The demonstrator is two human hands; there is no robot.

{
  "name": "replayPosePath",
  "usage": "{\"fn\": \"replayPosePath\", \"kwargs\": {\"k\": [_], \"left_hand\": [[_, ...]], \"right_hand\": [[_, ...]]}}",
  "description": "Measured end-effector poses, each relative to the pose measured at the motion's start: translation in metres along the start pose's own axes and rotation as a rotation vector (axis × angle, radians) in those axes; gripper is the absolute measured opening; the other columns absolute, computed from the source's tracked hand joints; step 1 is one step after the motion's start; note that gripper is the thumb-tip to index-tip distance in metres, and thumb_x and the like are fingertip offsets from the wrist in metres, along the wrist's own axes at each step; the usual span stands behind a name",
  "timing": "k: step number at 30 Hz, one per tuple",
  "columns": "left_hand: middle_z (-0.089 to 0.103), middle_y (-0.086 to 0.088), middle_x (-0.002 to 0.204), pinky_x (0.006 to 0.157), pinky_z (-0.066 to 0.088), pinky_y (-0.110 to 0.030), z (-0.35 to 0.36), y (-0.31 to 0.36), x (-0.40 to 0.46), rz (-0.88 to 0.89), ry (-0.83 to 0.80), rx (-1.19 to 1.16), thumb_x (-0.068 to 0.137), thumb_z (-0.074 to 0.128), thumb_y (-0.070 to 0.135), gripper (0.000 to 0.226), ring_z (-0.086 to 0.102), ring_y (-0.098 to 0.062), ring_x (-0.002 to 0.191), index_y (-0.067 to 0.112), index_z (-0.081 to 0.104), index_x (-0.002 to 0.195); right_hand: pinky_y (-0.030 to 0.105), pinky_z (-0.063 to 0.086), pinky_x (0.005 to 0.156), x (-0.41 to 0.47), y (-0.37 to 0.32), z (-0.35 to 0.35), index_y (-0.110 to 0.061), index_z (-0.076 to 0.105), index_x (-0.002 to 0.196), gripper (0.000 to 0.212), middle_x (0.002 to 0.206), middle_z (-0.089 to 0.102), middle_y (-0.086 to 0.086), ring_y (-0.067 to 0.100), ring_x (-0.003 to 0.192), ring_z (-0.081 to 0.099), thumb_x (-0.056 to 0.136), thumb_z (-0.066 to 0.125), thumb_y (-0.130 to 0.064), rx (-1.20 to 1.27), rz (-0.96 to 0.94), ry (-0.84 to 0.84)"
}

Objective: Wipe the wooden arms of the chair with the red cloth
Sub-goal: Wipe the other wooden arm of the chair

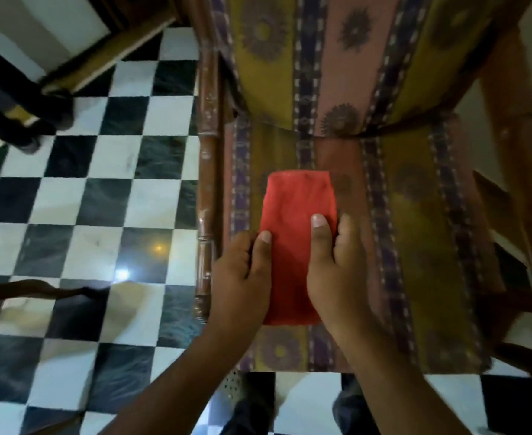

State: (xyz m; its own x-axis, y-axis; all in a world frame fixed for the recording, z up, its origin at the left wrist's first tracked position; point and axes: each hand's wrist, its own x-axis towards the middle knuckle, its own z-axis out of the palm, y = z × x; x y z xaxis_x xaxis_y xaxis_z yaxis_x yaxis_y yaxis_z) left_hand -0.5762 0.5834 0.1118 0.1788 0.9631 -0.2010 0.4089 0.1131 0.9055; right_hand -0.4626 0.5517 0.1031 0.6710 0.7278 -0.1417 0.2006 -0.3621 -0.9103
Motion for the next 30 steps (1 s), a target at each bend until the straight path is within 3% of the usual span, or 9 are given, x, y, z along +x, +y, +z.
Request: {"fn": "replayPosePath", "kwargs": {"k": [4,11,15,17,20,22,25,27,30], "left_hand": [[0.058,0.016,0.066,0.047,0.036,-0.012,-0.074,-0.021,0.015,0.075,0.146,0.103,0.101,0.047,0.038,0.033,0.050,-0.002,0.054,0.027,0.049,0.070],[0.056,0.004,0.059,0.052,0.039,-0.036,-0.108,-0.103,0.016,-0.177,0.137,0.321,0.100,0.043,0.044,0.035,0.056,-0.019,0.058,0.022,0.049,0.074],[0.062,0.002,0.117,0.082,0.046,-0.030,-0.104,-0.120,0.001,-0.226,0.068,0.354,0.096,0.043,0.053,0.044,0.060,-0.017,0.106,0.024,0.050,0.129],[0.041,-0.006,0.153,0.108,0.036,-0.037,-0.097,-0.115,0.002,-0.055,0.065,0.438,0.098,0.037,0.057,0.061,0.040,-0.022,0.139,0.024,0.031,0.149],[0.002,-0.009,0.168,0.120,0.012,-0.046,-0.078,-0.105,0.014,0.191,-0.071,0.658,0.101,0.031,0.055,0.068,-0.002,-0.029,0.155,0.027,0.006,0.157],[-0.017,-0.008,0.165,0.124,0.001,-0.046,-0.066,-0.105,0.025,0.243,-0.178,0.752,0.102,0.031,0.054,0.073,-0.021,-0.026,0.151,0.024,-0.009,0.155],[-0.014,-0.012,0.164,0.123,-0.003,-0.046,-0.056,-0.110,0.032,0.287,-0.171,0.801,0.104,0.036,0.046,0.073,-0.019,-0.028,0.151,0.016,-0.007,0.155],[-0.009,-0.014,0.165,0.124,0.000,-0.048,-0.055,-0.112,0.032,0.304,-0.160,0.793,0.104,0.037,0.042,0.071,-0.014,-0.030,0.152,0.014,-0.002,0.156],[-0.005,-0.016,0.165,0.125,0.005,-0.050,-0.055,-0.114,0.031,0.320,-0.152,0.805,0.104,0.042,0.035,0.070,-0.011,-0.031,0.153,0.011,0.002,0.156]], "right_hand": [[0.009,0.043,0.065,-0.025,-0.030,0.074,-0.032,0.048,0.099,0.020,0.082,0.059,-0.012,-0.001,0.074,0.059,0.098,0.037,-0.050,-0.003,-0.066,-0.027],[0.018,0.034,0.057,-0.051,0.014,0.144,-0.022,0.054,0.096,0.028,0.073,0.049,-0.015,0.003,0.062,0.050,0.098,0.042,-0.047,-0.299,-0.100,-0.135],[0.012,0.036,0.056,-0.062,0.045,0.145,-0.033,0.051,0.088,0.035,0.072,0.056,-0.017,-0.003,0.063,0.056,0.092,0.040,-0.067,-0.216,-0.021,-0.148],[0.014,0.042,0.059,-0.057,0.055,0.140,-0.039,0.053,0.087,0.036,0.075,0.062,-0.016,-0.005,0.073,0.060,0.087,0.040,-0.073,-0.122,0.031,-0.153],[0.020,0.048,0.071,-0.034,0.074,0.134,-0.045,0.055,0.099,0.037,0.090,0.065,-0.017,-0.001,0.084,0.063,0.088,0.034,-0.073,-0.118,0.024,-0.179],[0.029,0.047,0.078,-0.013,0.088,0.134,-0.031,0.056,0.113,0.042,0.105,0.066,-0.004,0.016,0.095,0.064,0.094,0.035,-0.062,-0.236,-0.063,-0.174],[0.036,0.050,0.075,0.027,0.110,0.138,-0.018,0.051,0.116,0.028,0.108,0.065,0.019,0.036,0.093,0.064,0.098,0.045,-0.038,-0.467,-0.425,-0.135],[0.048,0.052,0.085,0.053,0.130,0.143,-0.013,0.051,0.123,0.040,0.117,0.063,0.027,0.046,0.106,0.061,0.100,0.036,-0.044,-0.611,-0.548,-0.229],[0.059,0.029,0.114,0.074,0.168,0.141,-0.010,0.045,0.144,0.071,0.153,0.039,0.023,0.045,0.144,0.030,0.098,0.025,-0.060,-0.928,-0.624,-0.430]]}}
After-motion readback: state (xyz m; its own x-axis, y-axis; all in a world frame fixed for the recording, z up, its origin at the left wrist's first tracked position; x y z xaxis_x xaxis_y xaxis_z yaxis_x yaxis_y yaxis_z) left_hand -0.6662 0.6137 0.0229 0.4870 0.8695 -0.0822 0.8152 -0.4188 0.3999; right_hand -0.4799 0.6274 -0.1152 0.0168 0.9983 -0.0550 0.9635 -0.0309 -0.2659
